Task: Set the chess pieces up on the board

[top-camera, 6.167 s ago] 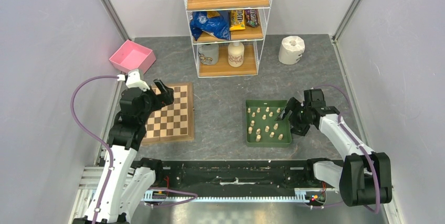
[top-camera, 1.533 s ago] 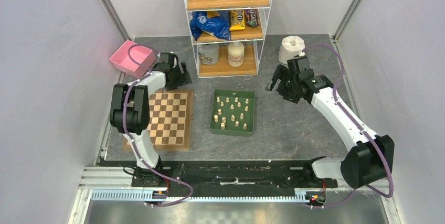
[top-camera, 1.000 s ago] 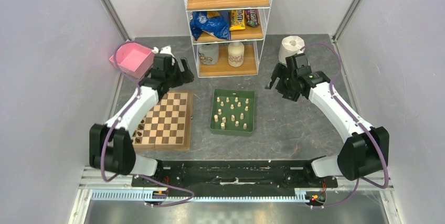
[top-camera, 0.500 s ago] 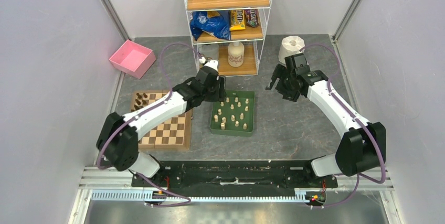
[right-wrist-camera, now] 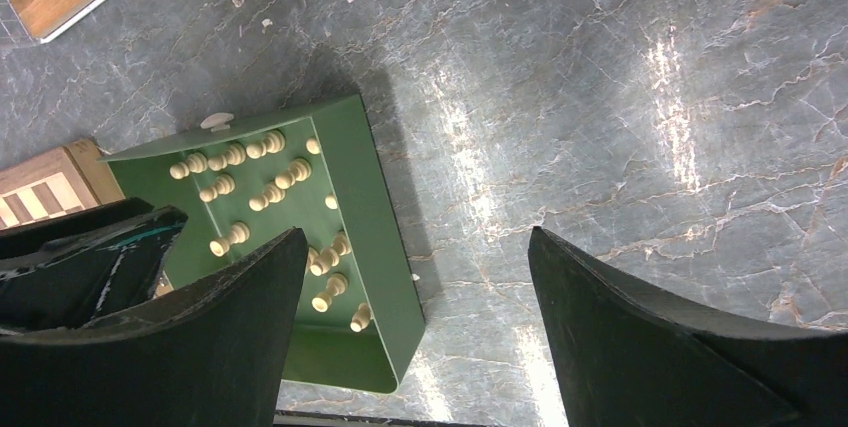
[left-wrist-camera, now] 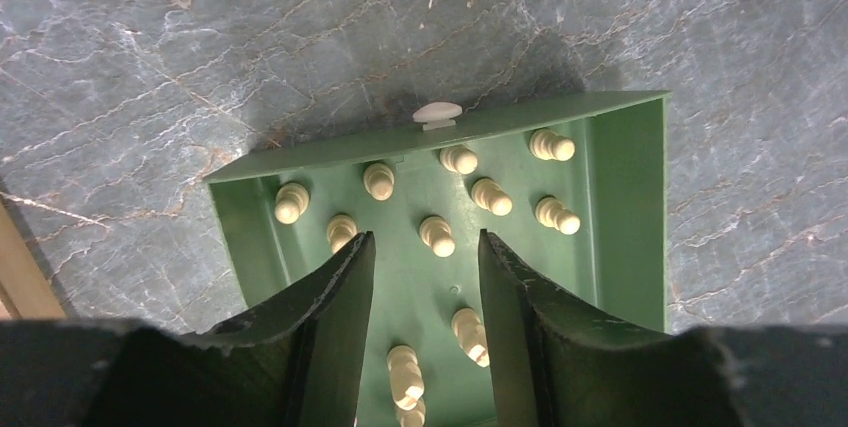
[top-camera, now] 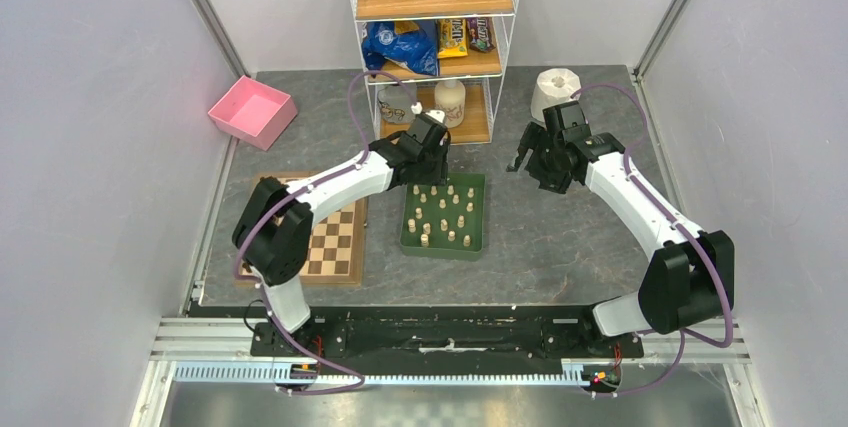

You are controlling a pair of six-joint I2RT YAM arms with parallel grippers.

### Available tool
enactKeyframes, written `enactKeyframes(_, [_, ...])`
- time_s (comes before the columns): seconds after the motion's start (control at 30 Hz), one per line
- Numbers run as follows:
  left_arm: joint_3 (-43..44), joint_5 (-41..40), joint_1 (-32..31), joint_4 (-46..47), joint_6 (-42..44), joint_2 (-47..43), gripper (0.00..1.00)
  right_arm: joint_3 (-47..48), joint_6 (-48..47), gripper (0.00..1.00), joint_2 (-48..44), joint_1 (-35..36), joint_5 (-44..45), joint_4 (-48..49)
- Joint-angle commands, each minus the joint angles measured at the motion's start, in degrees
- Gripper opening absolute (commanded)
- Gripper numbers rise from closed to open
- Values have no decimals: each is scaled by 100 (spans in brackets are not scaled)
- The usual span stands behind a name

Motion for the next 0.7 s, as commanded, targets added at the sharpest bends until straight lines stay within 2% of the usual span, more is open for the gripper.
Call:
enactKeyframes(0.0, [282, 136, -47, -196, 155, 251, 49, 245, -77, 89, 11, -39, -40, 35])
enactKeyframes(0.67, [692, -68, -56, -297, 149, 929, 43, 246, -68, 89, 63, -75, -45, 34])
